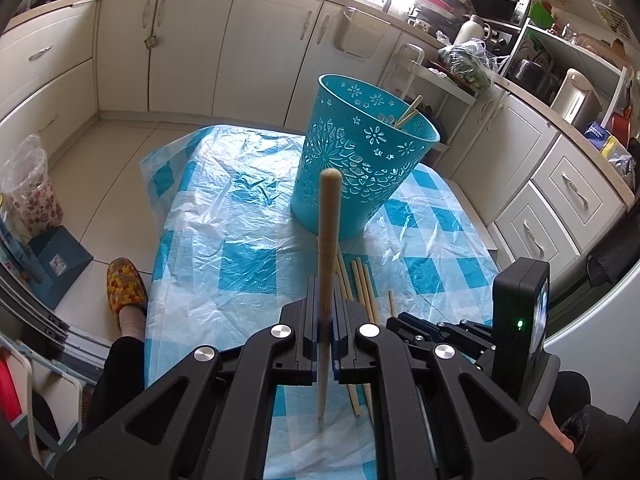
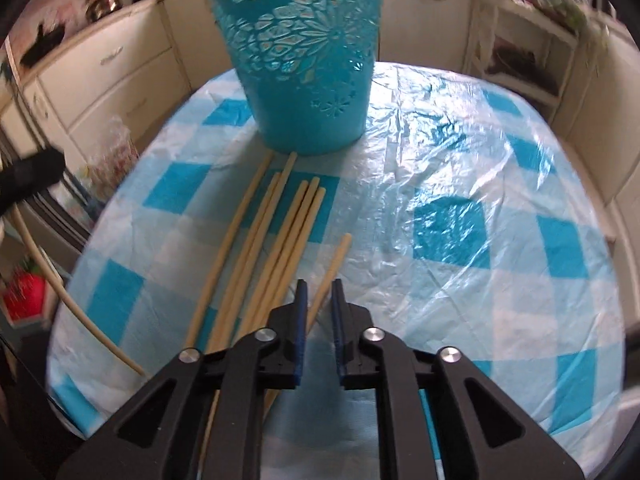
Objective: Organize utensils
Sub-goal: 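Open the right gripper above the basket to drop its stick inside, then grasp another stick with the right gripper while the left gripper holds its stick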
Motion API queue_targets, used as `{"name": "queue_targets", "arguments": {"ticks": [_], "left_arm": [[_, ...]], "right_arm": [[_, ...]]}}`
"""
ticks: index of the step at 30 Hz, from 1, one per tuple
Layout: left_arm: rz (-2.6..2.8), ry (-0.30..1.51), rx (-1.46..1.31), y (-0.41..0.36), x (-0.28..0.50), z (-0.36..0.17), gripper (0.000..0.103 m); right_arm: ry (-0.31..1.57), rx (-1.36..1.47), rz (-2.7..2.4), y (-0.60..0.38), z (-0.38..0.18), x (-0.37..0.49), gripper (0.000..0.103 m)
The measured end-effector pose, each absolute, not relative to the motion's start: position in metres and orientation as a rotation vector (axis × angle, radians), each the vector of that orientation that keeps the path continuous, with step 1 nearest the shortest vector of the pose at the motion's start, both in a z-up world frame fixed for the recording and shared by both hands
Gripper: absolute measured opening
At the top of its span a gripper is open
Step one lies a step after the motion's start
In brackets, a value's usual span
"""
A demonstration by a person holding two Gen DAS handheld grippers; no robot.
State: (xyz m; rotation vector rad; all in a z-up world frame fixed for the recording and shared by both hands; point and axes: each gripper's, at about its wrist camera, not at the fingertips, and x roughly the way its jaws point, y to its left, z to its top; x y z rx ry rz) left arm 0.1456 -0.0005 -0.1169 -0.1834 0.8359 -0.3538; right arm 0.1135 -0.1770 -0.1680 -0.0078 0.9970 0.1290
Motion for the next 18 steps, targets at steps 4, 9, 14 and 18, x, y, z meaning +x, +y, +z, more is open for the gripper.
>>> {"name": "queue_targets", "arguments": {"ticks": [4,9,14,18], "left_arm": [[-0.352,0.846,-0.177,-0.003,0.148,-0.117,0.005],[-0.36,0.862,-0.179,-0.006,0.152,-0.118,0.005],[-0.36,0.87,-0.171,-0.009,0.153,-0.119,0.005],[-0.362,0.873,-0.162,-0.01,0.154,-0.117,0.005]], "right_arm": [[0.996,-0.026,0.128,-0.19,-0.174,0.118,0.009],[1.055,-0.01,0.172,-0.198,-0.175,0.114,0.009],[1.058,-0.042,0.201,-0.194,-0.175,0.108,0.008],[1.079,-0.059,0.219,-0.197,-0.174,0.107,0.006]]}}
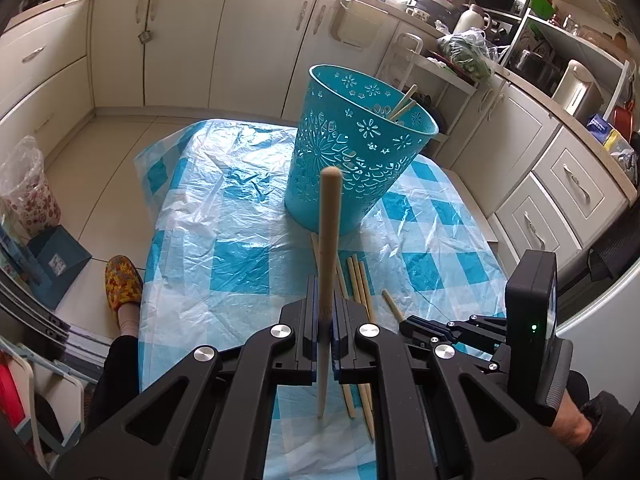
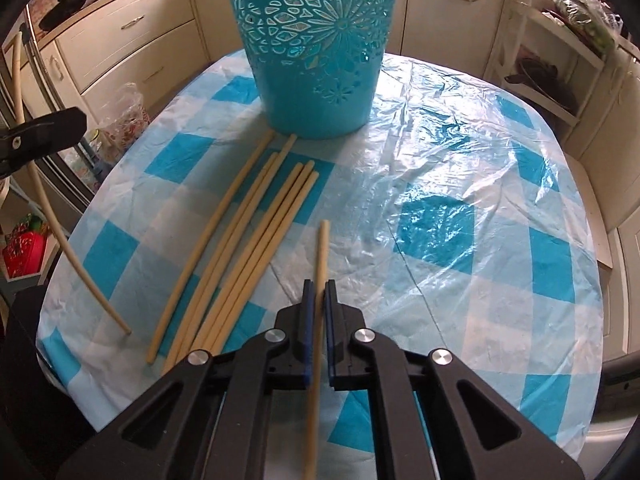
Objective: Organize utensils
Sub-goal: 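Grasp another stick with the right gripper while the left gripper holds its stick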
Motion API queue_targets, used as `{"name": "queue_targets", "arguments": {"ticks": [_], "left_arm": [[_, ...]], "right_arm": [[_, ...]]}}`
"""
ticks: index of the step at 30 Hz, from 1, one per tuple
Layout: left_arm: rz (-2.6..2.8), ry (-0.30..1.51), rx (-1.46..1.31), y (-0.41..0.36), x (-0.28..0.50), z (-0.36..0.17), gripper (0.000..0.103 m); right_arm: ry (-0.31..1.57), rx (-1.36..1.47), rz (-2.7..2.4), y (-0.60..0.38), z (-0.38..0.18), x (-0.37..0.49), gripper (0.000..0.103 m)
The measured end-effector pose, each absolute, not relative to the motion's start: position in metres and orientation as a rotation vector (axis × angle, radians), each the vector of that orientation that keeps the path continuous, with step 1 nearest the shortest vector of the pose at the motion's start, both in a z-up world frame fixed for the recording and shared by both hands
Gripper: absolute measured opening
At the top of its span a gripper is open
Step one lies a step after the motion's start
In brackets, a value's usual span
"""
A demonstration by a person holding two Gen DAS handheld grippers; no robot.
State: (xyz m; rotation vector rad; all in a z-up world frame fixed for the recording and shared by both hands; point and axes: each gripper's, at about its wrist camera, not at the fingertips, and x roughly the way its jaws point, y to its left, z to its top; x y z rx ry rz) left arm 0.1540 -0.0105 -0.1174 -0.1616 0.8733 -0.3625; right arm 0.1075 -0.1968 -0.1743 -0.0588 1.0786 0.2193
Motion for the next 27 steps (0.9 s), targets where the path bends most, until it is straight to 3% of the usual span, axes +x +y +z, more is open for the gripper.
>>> {"name": "queue_targets", "arguments": {"ticks": [13,27], "left_arm": [[-0.358,0.875,-0.144,-0.016,0.156,-0.118,0.005],[-0.366,0.846,-0.081,-0.027,0.136,-0.099,0.005]], "right_arm": [[1.085,-0.101,0.228,-0.191,-0.175,0.109,0.006],[1.092,0.163,0.3,-0.227,-0.174,0.089,0.005]]}}
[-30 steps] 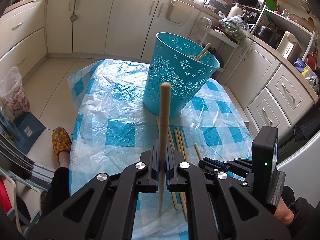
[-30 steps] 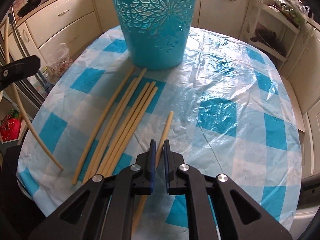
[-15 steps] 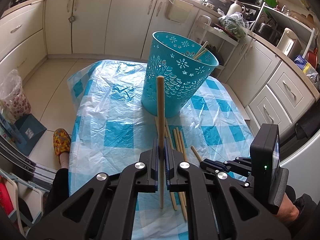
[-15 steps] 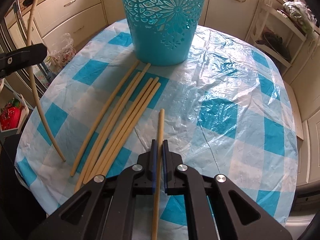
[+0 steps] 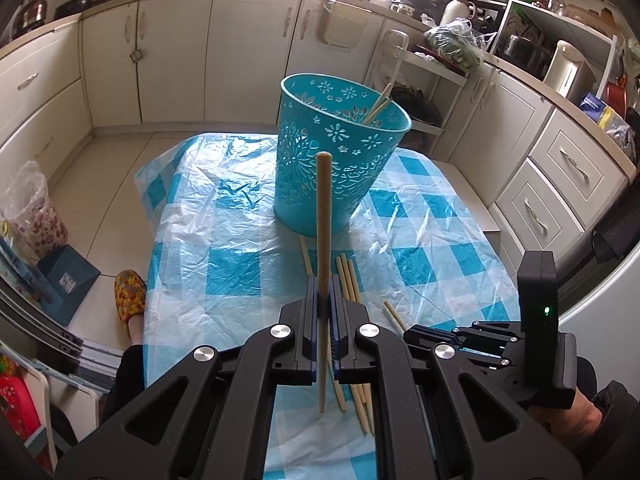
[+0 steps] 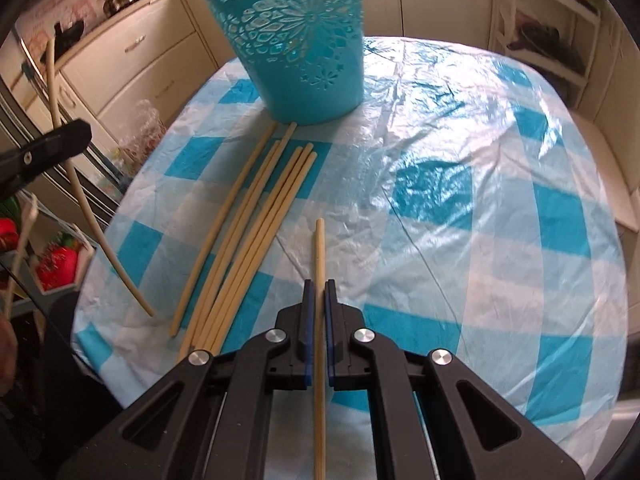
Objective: Organize utensils
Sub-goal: 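Grasp another stick with the right gripper while the left gripper holds its stick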
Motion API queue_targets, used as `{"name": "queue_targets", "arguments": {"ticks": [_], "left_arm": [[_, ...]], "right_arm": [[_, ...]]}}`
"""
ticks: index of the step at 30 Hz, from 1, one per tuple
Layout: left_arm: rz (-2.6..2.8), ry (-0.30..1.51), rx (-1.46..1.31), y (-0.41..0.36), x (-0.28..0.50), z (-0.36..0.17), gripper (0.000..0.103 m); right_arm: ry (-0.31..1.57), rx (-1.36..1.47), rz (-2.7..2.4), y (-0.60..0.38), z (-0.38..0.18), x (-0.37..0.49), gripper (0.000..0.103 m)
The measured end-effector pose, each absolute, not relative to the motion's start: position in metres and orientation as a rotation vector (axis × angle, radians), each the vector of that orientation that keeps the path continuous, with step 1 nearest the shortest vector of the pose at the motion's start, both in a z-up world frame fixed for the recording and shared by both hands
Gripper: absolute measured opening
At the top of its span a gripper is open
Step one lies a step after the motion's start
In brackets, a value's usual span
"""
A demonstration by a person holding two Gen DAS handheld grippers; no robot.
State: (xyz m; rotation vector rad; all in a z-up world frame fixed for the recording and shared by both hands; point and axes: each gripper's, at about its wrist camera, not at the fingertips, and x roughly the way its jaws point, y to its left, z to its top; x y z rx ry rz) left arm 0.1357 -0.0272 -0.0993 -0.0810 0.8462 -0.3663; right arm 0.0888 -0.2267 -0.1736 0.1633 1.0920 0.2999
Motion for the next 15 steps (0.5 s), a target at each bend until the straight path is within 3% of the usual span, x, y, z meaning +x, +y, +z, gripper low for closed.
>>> {"name": "queue_targets", "arguments": {"ticks": [15], "left_arm": [[-0.342,0.813,-0.019,-0.047,0.103,-0.052,0.005]], "right_arm": [[0.901,0.419,0.416,-0.263,-0.141,0.07,0.006]]}}
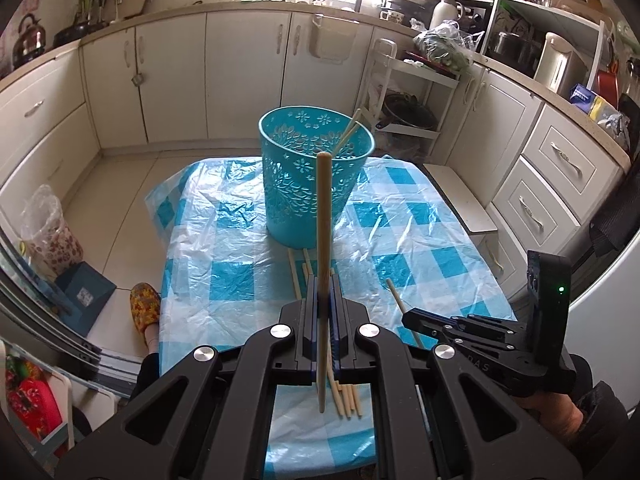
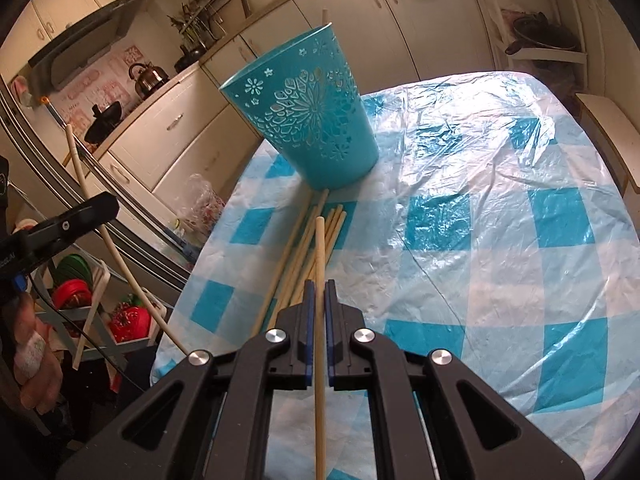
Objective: Organize utensils
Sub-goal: 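Grasp another stick with the right gripper while the left gripper holds its stick, then lower the left gripper's stick into the basket and open the left gripper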
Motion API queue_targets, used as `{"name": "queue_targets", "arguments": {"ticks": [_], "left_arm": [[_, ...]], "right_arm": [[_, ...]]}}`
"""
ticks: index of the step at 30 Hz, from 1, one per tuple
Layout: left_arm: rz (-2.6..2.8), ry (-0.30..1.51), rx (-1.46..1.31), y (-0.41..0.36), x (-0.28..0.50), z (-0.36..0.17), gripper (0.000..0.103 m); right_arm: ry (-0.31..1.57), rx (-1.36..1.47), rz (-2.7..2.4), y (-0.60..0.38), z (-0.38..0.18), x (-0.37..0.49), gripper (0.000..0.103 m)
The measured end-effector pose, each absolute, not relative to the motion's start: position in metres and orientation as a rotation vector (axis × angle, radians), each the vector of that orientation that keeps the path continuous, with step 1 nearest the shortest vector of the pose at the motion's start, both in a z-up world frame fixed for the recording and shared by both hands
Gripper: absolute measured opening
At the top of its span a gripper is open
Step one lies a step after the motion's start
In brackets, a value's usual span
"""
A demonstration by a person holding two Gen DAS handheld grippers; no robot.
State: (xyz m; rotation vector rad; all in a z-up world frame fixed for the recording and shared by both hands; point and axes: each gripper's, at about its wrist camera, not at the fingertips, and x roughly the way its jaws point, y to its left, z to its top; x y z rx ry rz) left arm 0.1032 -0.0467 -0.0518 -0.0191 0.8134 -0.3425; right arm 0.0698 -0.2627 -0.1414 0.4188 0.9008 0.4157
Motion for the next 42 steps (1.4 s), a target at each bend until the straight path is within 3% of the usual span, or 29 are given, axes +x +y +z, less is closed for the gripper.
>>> {"name": "queue_targets", "arguments": {"ticks": [15,32,38,42], "left_arm": [[-0.343,0.715,-0.015,-0.07,0.101,-0.011,0.005],[-0.224,0.446,-0.123,-0.069,0.195,0.064,0.005],[-0.14,0.38,-0.156,-0.072,0.246,0.054,0.005],[-0.111,0.463,-0.125,-0.085,0.286,0.019,0.005]], "right_arm": [[0.869,0.498,0.402,-0.28,-0.141,0.06,0.006],[0.87,0.486,0.382,-0.28,-0.146,0.063,0.006],[0.862,0.505,0.388,-0.282,-0.145,0.064,0.005],[0.858,0.509,0.387,-0.283,-0.143,0.065,0.006]]}}
